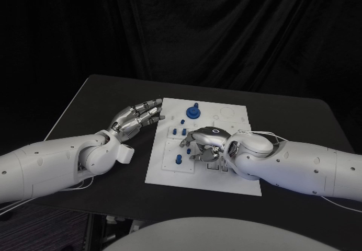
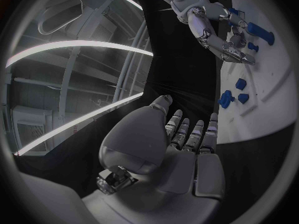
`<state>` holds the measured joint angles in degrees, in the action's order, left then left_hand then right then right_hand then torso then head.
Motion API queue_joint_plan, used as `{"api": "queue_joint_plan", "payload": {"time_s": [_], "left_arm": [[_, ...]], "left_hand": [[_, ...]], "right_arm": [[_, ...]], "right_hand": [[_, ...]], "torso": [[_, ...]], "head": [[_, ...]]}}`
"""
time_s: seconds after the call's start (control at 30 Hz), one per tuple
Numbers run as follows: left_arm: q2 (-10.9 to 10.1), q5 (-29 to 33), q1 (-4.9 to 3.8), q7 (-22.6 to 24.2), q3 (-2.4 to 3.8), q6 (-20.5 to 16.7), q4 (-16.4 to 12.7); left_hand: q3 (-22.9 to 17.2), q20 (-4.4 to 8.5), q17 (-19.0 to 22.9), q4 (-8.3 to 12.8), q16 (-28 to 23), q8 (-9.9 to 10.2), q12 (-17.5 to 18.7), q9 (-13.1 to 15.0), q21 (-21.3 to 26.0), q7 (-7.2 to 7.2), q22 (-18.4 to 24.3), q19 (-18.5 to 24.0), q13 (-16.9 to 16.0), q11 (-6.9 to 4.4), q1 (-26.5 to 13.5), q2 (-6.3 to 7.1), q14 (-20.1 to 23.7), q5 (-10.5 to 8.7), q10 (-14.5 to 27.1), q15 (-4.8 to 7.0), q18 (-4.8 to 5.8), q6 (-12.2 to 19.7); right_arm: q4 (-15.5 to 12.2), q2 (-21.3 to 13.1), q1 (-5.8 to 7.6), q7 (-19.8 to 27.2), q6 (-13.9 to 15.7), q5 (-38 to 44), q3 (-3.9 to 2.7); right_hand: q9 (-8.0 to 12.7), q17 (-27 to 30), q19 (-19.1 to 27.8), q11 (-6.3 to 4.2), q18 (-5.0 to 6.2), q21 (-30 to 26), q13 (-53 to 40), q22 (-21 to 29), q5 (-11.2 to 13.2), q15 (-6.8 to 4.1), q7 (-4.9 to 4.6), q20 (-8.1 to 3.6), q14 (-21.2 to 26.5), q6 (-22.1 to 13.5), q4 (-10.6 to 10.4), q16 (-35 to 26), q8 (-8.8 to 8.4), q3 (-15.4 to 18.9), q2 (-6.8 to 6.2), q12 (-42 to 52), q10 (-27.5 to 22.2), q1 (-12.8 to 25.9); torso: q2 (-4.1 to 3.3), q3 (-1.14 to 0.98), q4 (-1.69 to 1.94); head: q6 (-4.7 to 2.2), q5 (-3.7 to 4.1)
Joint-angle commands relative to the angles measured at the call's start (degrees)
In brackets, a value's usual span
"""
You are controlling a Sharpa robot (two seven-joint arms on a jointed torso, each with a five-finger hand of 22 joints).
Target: Assemble the parts on the task board
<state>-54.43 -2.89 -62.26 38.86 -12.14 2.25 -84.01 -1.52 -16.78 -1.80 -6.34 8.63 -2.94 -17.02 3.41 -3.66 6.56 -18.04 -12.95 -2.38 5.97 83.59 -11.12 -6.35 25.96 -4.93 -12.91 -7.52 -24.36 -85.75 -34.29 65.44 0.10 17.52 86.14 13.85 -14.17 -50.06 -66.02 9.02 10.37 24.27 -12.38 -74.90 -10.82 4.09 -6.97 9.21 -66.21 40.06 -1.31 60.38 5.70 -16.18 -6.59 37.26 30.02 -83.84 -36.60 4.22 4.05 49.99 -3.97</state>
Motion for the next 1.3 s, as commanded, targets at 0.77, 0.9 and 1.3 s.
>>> {"api": "queue_joint_plan", "payload": {"time_s": [0.77,0.9,1.3], "left_arm": [[-0.78,2.71,0.1,1.27,0.05,-1.17,-1.17],[-0.8,3.0,0.1,1.29,0.05,-1.32,-1.24],[-0.52,3.2,0.1,1.22,0.05,-1.06,-1.16]], "left_hand": [[-1.45,0.0,-0.16,0.36,0.88,-0.51,-0.74,0.25,-0.26,0.78,0.05,-1.06,-0.03,0.54,-0.71,0.14,-0.24,1.36,-0.03,-0.61,1.03,-1.61],[-1.65,0.0,-0.16,0.4,0.96,-0.55,-0.8,0.27,-0.27,0.81,0.09,-1.1,-0.03,0.6,-0.77,0.23,-0.26,1.66,-0.07,-0.67,1.08,-1.71],[-1.83,0.01,-0.18,0.43,1.08,-0.58,-0.86,0.28,-0.28,0.83,0.14,-1.14,-0.03,0.63,-0.83,0.3,-0.32,1.93,-0.1,-0.73,1.13,-1.81]], "right_arm": [[-16.7,-25.24,10.94,-10.41,-3.62,-15.2,0.31],[-18.16,-28.16,9.98,-14.29,-7.16,-16.15,0.36],[-19.07,-29.46,7.21,-23.58,-10.75,-14.39,0.41]], "right_hand": [[-3.28,-18.46,-13.05,-7.05,-3.55,25.23,-44.79,-6.21,-2.24,-5.79,0.61,-4.68,-15.4,11.98,-8.48,15.69,12.02,3.28,2.77,43.75,38.23,6.78],[-5.68,-18.5,-12.8,-7.18,-3.44,24.72,-48.43,-5.93,-1.94,-5.95,0.8,-5.01,-15.18,9.29,-11.45,15.62,16.02,4.92,3.05,45.39,39.05,8.98],[-12.64,-30.06,-18.09,-9.21,-5.99,42.33,-72.02,-9.47,0.4,-7.71,3.13,-6.55,-20.62,9.23,-15.34,23.59,28.05,9.21,3.83,51.81,55.85,18.03]], "torso": [[0.05,0.13,-0.09],[0.09,0.24,-0.09],[-0.06,0.02,0.17]], "head": [[0.01,2.56],[0.01,2.92],[0.01,5.6]]}}
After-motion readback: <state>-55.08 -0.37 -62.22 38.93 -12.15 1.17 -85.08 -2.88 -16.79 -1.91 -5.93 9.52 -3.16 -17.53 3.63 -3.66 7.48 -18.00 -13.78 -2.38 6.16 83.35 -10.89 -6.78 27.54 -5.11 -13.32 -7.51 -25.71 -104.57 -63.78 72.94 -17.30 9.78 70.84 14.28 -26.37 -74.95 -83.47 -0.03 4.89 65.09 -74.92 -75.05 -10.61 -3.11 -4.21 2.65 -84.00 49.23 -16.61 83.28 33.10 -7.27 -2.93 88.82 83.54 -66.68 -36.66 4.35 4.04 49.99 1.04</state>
